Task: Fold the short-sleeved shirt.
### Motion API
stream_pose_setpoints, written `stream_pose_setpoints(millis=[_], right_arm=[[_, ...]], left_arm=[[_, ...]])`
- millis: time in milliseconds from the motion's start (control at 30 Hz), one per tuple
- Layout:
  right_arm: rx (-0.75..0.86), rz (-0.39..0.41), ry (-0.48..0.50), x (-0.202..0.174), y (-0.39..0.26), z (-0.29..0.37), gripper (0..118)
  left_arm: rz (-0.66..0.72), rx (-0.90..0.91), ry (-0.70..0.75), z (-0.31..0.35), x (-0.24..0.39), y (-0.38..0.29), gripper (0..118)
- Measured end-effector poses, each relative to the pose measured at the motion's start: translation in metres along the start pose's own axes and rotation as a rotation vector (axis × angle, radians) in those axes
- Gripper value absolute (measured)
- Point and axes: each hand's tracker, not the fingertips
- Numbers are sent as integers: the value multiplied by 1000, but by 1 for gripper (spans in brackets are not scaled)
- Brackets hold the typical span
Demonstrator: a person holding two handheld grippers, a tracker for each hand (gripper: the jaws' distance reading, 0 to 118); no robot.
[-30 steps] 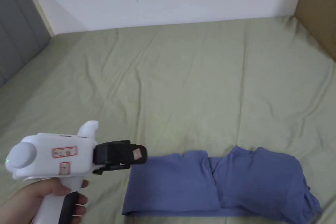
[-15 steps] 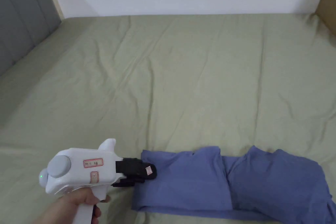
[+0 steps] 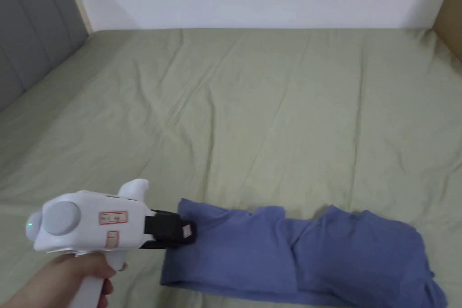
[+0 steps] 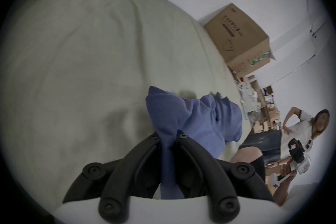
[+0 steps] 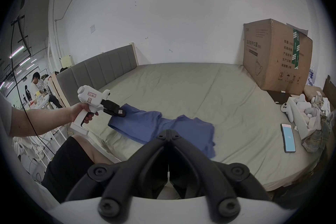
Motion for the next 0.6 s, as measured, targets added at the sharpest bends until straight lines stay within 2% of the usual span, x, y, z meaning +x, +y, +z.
stream_pose_setpoints(millis=[100, 133, 233, 300, 400, 500, 600], right_arm=[[9, 1, -3, 1, 0, 4, 0], [11, 1, -4, 1, 0, 5, 0], [21, -7, -5, 4, -1, 8, 0], [26, -16, -2, 6, -3, 8, 0], [24, -24, 3, 6, -5, 4, 0], [17, -29, 16, 6, -8, 3, 0], [25, -24, 31, 4, -9, 6, 0]], left_arm=[[67, -14, 97, 28, -29, 7, 11], [140, -56, 60, 36, -34, 5, 11], [140, -93, 190, 71, -47, 19, 11], [74, -94, 253, 91, -37, 29, 11], [62, -79, 282, 109, 13, 40, 11], [25, -76, 232, 113, 71, 53, 11], [-83, -93, 175, 91, 127, 61, 11]])
